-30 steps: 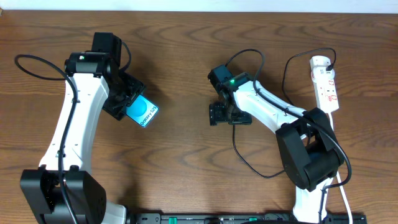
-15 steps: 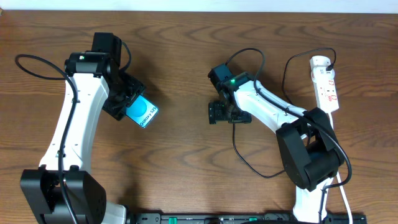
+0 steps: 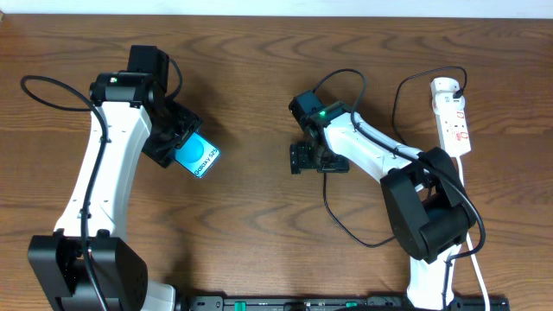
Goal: Plug charger to phone and switch on socket
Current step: 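Lower the right gripper around the USB-C plug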
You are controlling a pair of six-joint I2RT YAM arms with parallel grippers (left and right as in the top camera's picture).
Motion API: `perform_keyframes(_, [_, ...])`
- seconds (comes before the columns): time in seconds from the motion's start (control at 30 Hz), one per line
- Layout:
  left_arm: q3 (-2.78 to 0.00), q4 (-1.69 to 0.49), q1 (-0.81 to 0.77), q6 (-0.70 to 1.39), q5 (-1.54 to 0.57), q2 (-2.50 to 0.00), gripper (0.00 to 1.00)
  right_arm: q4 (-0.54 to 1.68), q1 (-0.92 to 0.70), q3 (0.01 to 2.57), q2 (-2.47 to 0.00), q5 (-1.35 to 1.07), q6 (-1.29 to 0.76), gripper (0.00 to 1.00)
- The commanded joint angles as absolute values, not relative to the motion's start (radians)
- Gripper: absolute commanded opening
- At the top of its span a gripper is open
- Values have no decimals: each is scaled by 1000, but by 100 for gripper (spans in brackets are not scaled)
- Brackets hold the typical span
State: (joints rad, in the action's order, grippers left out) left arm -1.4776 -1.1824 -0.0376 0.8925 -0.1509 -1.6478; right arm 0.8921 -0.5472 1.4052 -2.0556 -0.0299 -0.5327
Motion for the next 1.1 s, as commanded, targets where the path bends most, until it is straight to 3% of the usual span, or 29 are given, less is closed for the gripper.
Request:
perform_keyframes(0.0, [-1483, -1189, -41, 883, -137, -1640, 7, 890, -544, 1397, -2065, -28, -526, 86])
perform_keyframes(0.7, [-1483, -1189, -41, 871, -137, -1640, 7, 890, -544, 1396, -2065, -28, -526, 48])
perform_keyframes(0.97, [-1483, -1189, -41, 868, -137, -1640, 7, 890, -544, 1396, -2065, -28, -526, 43])
perform_keyframes(1.07, [-1483, -1189, -41, 868, -136, -1640, 7, 890, -544, 1396, -2065, -28, -527, 34])
